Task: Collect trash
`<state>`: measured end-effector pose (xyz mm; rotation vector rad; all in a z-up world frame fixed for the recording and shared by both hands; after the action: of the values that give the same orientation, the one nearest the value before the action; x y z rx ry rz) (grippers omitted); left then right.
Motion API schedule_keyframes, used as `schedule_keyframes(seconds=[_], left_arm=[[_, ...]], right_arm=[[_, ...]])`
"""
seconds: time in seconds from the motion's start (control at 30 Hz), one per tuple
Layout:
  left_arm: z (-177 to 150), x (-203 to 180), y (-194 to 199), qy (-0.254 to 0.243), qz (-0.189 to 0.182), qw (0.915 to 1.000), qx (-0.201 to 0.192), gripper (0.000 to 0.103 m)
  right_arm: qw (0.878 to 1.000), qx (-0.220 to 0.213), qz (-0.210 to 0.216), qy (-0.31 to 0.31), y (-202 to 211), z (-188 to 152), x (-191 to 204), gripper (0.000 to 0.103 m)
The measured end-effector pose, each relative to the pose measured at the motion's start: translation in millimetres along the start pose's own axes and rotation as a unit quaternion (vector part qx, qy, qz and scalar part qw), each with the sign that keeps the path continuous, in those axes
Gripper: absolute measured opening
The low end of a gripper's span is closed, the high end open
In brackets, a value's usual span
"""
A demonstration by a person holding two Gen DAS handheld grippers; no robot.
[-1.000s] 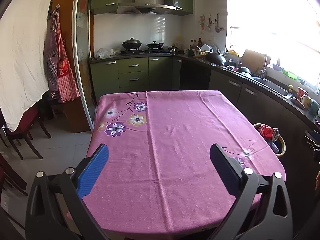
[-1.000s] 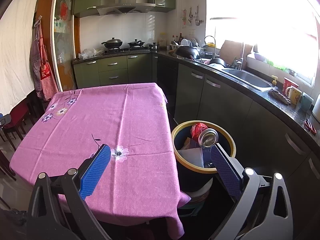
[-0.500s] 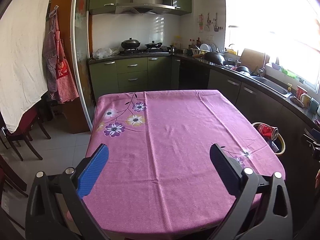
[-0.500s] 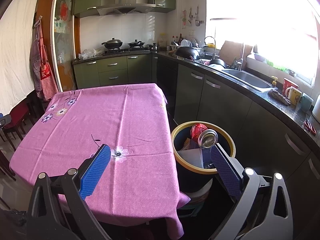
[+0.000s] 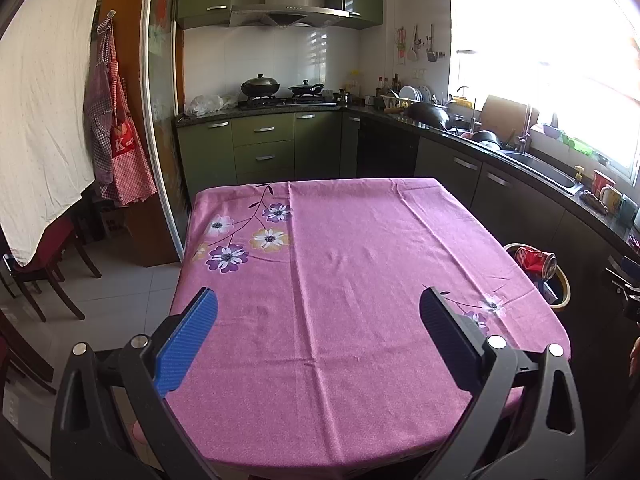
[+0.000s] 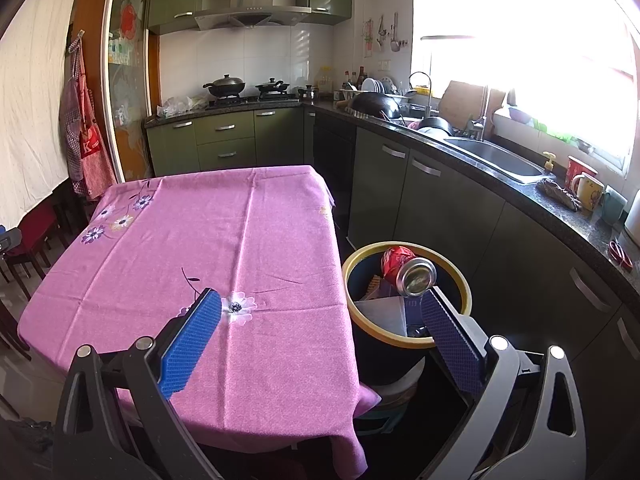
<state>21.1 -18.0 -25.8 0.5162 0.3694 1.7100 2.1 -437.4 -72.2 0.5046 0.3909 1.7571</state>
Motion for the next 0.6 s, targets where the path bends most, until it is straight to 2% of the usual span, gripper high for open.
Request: schedule_keyframes(seconds=[0.6], left_arm=[[-2.3, -0.4, -2.5, -0.001, -0.001, 1.0000, 0.003, 0.096]], right_arm=[[1.000, 0.006, 0.002, 0.003, -6.5, -2.2, -0.8, 0.098]])
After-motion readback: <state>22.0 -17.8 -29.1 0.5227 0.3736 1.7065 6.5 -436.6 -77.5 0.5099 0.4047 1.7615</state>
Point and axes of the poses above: each gripper's, at about its wrist camera, not at the fingertips, and y roughly against the way its jaws point, x to its left, z to its top, the point moved 2 cm from there along -y, roughly the way its jaws point, and after that the axes turned 15 degrees about z, right-handed, at the moved point
